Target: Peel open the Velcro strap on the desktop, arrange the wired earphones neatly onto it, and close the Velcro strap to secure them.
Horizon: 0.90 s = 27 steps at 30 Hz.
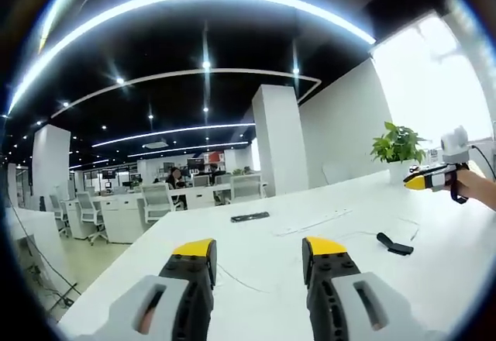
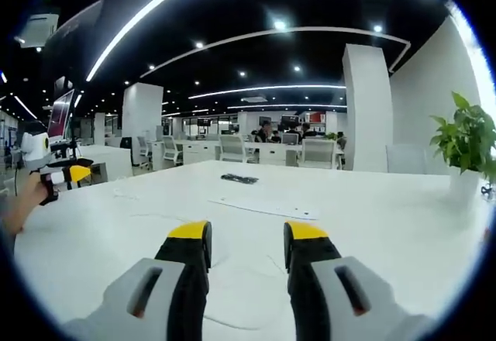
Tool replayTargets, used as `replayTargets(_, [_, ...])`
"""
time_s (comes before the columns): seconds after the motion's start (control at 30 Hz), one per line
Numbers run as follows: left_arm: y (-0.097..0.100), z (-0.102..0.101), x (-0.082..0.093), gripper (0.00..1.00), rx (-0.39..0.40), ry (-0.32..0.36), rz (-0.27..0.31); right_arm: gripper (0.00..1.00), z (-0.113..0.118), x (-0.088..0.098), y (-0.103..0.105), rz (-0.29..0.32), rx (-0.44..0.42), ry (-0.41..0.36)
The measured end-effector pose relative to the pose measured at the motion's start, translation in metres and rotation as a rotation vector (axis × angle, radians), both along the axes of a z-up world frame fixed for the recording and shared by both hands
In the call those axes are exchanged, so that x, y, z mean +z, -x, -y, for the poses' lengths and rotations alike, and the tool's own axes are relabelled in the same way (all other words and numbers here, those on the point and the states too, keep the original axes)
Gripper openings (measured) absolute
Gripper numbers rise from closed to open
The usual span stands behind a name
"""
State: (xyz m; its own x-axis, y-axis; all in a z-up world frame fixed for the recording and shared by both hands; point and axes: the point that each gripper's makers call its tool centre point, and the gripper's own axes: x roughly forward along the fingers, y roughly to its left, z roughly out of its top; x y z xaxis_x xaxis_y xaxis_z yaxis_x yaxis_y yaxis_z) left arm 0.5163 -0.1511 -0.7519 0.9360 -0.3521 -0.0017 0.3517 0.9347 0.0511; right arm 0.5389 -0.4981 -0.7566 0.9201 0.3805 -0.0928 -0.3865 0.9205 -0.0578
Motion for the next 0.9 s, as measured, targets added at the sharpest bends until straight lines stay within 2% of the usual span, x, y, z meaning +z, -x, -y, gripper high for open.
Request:
replayTargets(0.1, [0.0,0.003,-0.002,0.48,-0.018,0.008,-0.011,0.39,-0.006,-0.003,0.0,-0.014,0.027,-0.018])
replayTargets(0.43, [0.0,0.016,-0.008,0.47,-0.079,0.004,-0.039,0.39,-0.026,-0.008,0.001,-0.026,0.107,0.016])
replayTargets(0.67, [0.001,0.028,-0.013,0.47,-0.119,-0.029,-0.047,0.38,-0.036,-0.011,0.0,-0.041,0.155,0.023])
replayTargets(0.9, [0.006,0.041,-0.013,0.47,-0.156,-0.067,-0.028,0.38,-0.048,-0.014,-0.003,-0.044,0.202,0.042])
